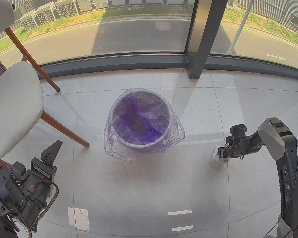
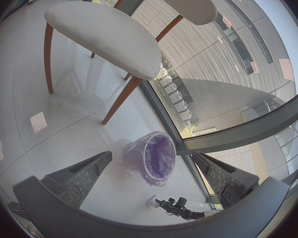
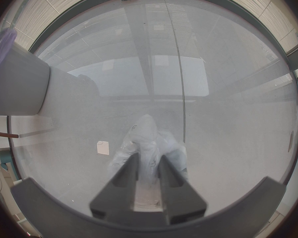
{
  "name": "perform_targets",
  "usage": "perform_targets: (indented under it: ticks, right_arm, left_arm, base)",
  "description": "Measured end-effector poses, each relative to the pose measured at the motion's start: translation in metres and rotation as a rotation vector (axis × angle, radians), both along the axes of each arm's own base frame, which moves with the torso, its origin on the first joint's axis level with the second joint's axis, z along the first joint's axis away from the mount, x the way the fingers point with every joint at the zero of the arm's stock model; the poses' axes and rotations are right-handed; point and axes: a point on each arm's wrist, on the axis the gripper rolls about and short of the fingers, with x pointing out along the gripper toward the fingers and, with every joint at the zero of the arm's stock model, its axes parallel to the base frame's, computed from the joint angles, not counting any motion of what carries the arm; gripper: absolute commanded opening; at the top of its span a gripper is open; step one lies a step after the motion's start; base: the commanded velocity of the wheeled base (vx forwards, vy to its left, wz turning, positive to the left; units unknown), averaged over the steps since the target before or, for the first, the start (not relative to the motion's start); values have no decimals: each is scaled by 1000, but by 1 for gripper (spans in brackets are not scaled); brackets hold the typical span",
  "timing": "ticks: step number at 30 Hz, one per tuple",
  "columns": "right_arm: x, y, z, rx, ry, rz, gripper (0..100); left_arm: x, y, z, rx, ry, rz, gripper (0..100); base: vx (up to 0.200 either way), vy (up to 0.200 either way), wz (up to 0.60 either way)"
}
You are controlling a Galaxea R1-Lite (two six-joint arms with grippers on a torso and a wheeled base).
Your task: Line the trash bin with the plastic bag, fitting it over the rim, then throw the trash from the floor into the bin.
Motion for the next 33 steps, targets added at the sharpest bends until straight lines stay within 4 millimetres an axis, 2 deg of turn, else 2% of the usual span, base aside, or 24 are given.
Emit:
perform_targets:
  ticks: [5, 10, 14, 20, 24, 29, 33]
  right_arm:
    - [-2, -2, 1, -5, 7, -1, 0]
    - [-7, -3, 17, 5, 5, 1, 0]
    - [-11, -3, 47, 38, -36, 20, 0]
    - [-26, 5, 123, 126, -152, 86, 0]
    - [-47, 32, 173, 203, -224, 156, 0]
    - [-78, 93, 229, 315, -304, 278, 0]
    - [-104, 142, 260, 396, -346, 384, 0]
  left_arm:
    - [0, 0, 0, 1, 0, 3, 100]
    - [0, 0, 0, 1, 1, 4, 100]
    - [0, 0, 0, 1, 1, 5, 100]
    - [1, 0, 0, 3, 2, 6, 100]
    - [1, 0, 0, 3, 1, 8, 100]
    - [1, 1, 0, 3, 0, 10, 100]
    - [1, 1, 0, 3, 0, 12, 100]
  base:
    - [0, 0, 0]
    - [0, 0, 0]
    - [0, 0, 0]
    - [0, 0, 0]
    - [0, 0, 0]
    - [0, 0, 0]
    - [0, 0, 0]
